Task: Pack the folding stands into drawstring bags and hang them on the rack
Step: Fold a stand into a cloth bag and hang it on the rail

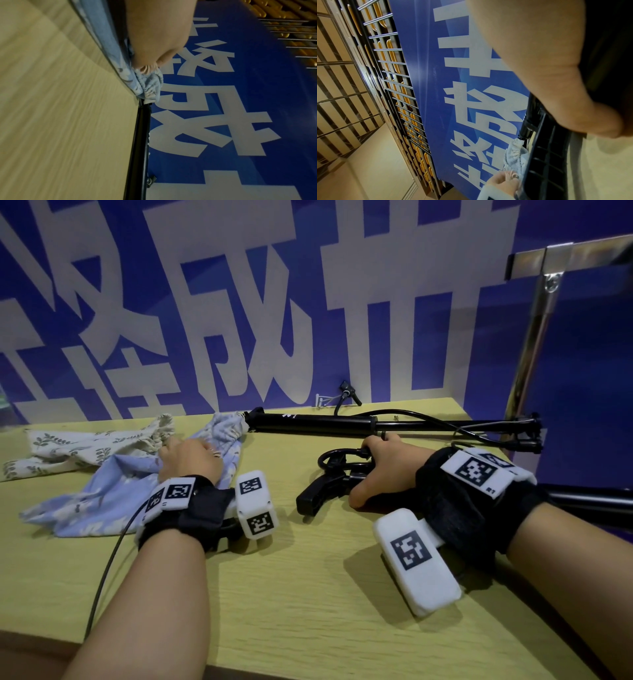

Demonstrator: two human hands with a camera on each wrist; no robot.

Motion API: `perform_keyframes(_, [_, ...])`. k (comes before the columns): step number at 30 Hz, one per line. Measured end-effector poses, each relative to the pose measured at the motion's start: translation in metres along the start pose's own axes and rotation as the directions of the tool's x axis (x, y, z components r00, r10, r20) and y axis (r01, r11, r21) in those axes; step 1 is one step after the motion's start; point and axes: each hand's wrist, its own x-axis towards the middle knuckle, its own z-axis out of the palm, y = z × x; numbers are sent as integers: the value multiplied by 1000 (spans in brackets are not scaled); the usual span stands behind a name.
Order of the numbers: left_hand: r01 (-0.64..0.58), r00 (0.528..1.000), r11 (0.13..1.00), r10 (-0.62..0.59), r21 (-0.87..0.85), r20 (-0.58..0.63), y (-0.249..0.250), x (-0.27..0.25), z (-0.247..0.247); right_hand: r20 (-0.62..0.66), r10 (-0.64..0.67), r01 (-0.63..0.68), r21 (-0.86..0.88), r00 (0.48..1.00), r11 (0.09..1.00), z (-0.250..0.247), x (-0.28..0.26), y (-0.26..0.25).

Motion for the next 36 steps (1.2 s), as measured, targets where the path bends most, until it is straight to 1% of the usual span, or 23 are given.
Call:
perform_keyframes(1, [-79, 997, 996, 79, -36, -6, 0, 0, 3, -2, -1, 1, 0, 1000, 1000, 0, 0, 0])
perform_keyframes(3, [-224, 972, 958, 233, -180, 27, 3, 0, 7, -1, -1, 1, 0, 1000, 1000, 0, 0, 0])
perform_keyframes(4, [-253, 959, 928, 277, -272, 52, 5, -2, 7, 3, -1, 1, 1, 1000, 1000, 0, 0, 0])
perform_keyframes(5, [-256, 954, 896, 295, -363, 57, 7, -3, 6, 4, -1, 1, 1, 1000, 1000, 0, 0, 1])
perform_keyframes(6, [-264, 952, 858, 305, -441, 24, 9, -3, 4, 3, -1, 1, 2, 1000, 1000, 0, 0, 1])
perform_keyframes(8, [-307, 945, 797, 319, -520, -70, 14, -8, -4, 2, -1, 1, 5, 1000, 1000, 0, -1, 1])
perform_keyframes(10, [-347, 930, 734, 348, -584, -115, 21, -13, -14, 3, -2, 2, 6, 1000, 1000, 0, -1, 1])
perform_keyframes(11, [-352, 921, 672, 372, -651, -113, 26, -18, -20, 4, -2, 2, 4, 1000, 1000, 0, -1, 1])
perform_keyframes(13, [-395, 881, 531, 450, -750, -146, 40, -32, -33, 5, 1, -1, -5, 1000, 1000, 0, 0, 1])
perform_keyframes(16, [-491, 832, 431, 489, -757, -262, 59, -53, -53, 6, 0, 0, -4, 1000, 1000, 0, 0, 1])
perform_keyframes(18, [-503, 824, 346, 469, -792, -318, 66, -61, -62, 3, -1, 1, -1, 1000, 1000, 0, -1, 1])
perform_keyframes(19, [-498, 827, 326, 458, -804, -326, 68, -62, -64, -1, -2, 2, 0, 1000, 1000, 0, 0, 1])
perform_keyframes(20, [-484, 835, 336, 454, -808, -312, 70, -64, -65, -4, -1, 1, 3, 1000, 1000, 0, 0, 2])
perform_keyframes(21, [-442, 850, 361, 460, -821, -256, 70, -62, -63, -3, 0, 0, 6, 1000, 1000, 0, 0, 2])
perform_keyframes(23, [-364, 873, 454, 471, -814, -128, 68, -60, -57, -1, 5, -5, 11, 1000, 1000, 0, 0, 2])
perform_keyframes(25, [-372, 870, 603, 492, -706, -39, 65, -56, -49, -7, 12, -12, 11, 1000, 1000, 0, 0, 2])
perform_keyframes(26, [-391, 866, 690, 500, -609, 10, 64, -55, -47, -9, 18, -18, 10, 1000, 1000, 0, 0, 2])
perform_keyframes(27, [-394, 858, 760, 506, -517, 89, 63, -55, -45, -11, 25, -24, 9, 1000, 1000, 0, 0, 2])
perform_keyframes(29, [-356, 828, 842, 485, -406, 282, 62, -55, -42, -19, 35, -34, 13, 999, 999, -1, 1, 2])
perform_keyframes(31, [-291, 794, 891, 428, -348, 432, 61, -56, -41, -25, 36, -35, 26, 999, 999, -1, 1, 1])
perform_keyframes(32, [-262, 783, 904, 404, -337, 473, 60, -57, -41, -28, 35, -34, 32, 999, 999, -1, 1, 1])
perform_keyframes(34, [-237, 770, 919, 376, -315, 516, 59, -57, -42, -38, 29, -27, 45, 999, 999, -1, 1, 1])
perform_keyframes(36, [-275, 765, 924, 378, -266, 522, 60, -57, -40, -49, 18, -15, 65, 999, 998, -2, 1, 1])
